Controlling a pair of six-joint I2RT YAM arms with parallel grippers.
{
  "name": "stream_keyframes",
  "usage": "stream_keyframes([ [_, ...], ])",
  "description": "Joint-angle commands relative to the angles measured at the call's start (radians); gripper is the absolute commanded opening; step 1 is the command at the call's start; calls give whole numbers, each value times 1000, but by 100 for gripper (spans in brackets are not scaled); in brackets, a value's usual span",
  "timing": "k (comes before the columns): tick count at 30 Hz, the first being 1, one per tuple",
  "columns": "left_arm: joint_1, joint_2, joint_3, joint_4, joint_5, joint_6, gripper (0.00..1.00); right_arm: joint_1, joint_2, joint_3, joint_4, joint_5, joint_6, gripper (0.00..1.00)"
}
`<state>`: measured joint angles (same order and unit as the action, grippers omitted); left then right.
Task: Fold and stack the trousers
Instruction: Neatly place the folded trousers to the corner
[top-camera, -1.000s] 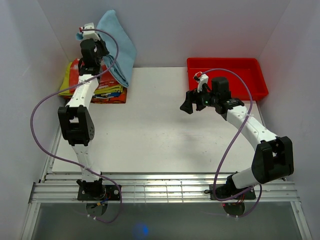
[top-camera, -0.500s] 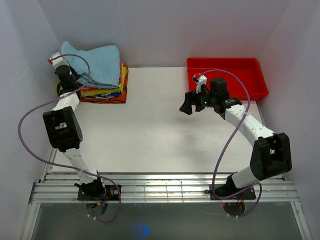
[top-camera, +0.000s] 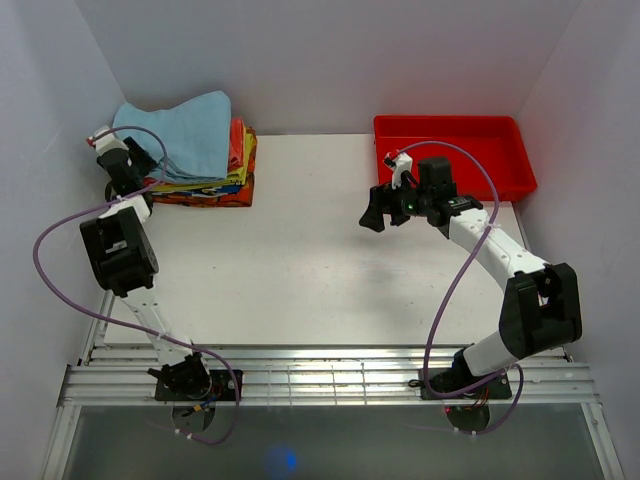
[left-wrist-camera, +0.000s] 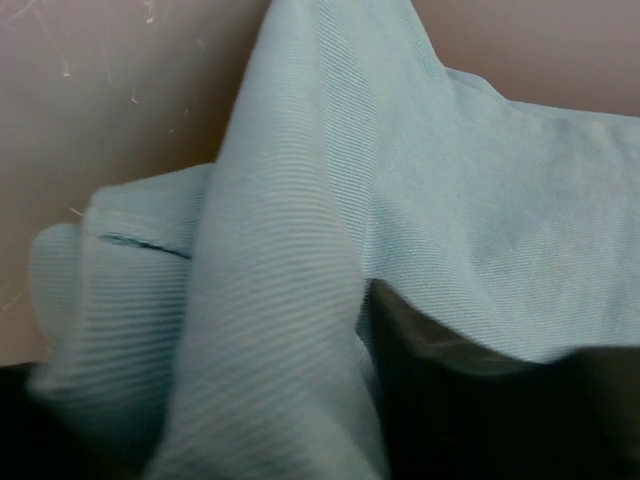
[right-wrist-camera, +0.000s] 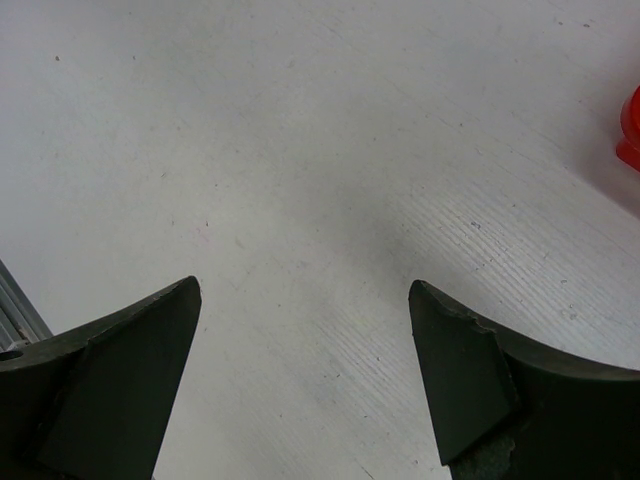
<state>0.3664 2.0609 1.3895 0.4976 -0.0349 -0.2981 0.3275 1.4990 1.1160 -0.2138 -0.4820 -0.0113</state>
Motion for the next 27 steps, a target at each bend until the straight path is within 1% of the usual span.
stream_keyframes([
  [1,9,-28,42,-60,114,-22,74,-4,4,38,-9,-12,-15,90],
  [3,9,-76,39,-96,151,-22,90,-4,-6,36,-10,-4,-18,90],
  [4,9,-96,33,-143,185,-22,98,-4,-11,36,-9,-1,-21,90],
  [6,9,-158,32,-218,199,-12,98,-4,-22,36,-9,14,-24,90],
  [7,12,-180,37,-326,202,-9,98,-5,-26,39,-15,17,-26,90],
  [9,31,-217,55,-451,211,-12,98,-14,-32,50,-27,22,-26,90],
  [10,38,-254,63,-597,225,-1,98,-19,-36,62,-30,20,-26,90],
  [11,52,-271,86,-666,245,14,98,-27,-37,70,-42,16,-26,90],
  [12,58,-287,95,-738,263,69,98,-48,-43,76,-48,7,-26,90],
  [13,63,-323,101,-857,265,104,98,-60,-46,82,-58,-3,-26,90],
  [14,69,-343,100,-905,259,143,98,-76,-49,93,-73,-13,-26,90],
  [15,72,-360,89,-956,266,224,98,-106,-54,96,-84,-26,-29,90],
  [16,77,-389,88,-1070,273,265,98,-123,-54,100,-96,-32,-33,90],
  [18,92,-418,51,-1178,331,365,98,-183,-49,119,-154,-58,-44,90],
  [19,101,-439,25,-1250,354,448,98,-205,-51,123,-174,-66,-61,90],
  [20,123,-499,-7,-1281,393,499,98,-225,-54,122,-196,-73,-73,90],
  [21,131,-530,-62,-1322,479,563,98,-266,-68,117,-232,-81,-87,90],
  [22,131,-563,-95,-1378,496,661,98,-283,-80,110,-251,-79,-105,90],
  [23,131,-637,-125,-1396,506,707,98,-298,-92,99,-269,-73,-149,90],
  [24,131,-666,-153,-1424,524,758,98,-314,-126,75,-303,-43,-171,90],
  [25,131,-692,-194,-1485,553,839,98,-326,-141,61,-323,-27,-193,90],
  [27,131,-769,-246,-1516,559,890,98,-370,-201,13,-383,-10,-246,90],
])
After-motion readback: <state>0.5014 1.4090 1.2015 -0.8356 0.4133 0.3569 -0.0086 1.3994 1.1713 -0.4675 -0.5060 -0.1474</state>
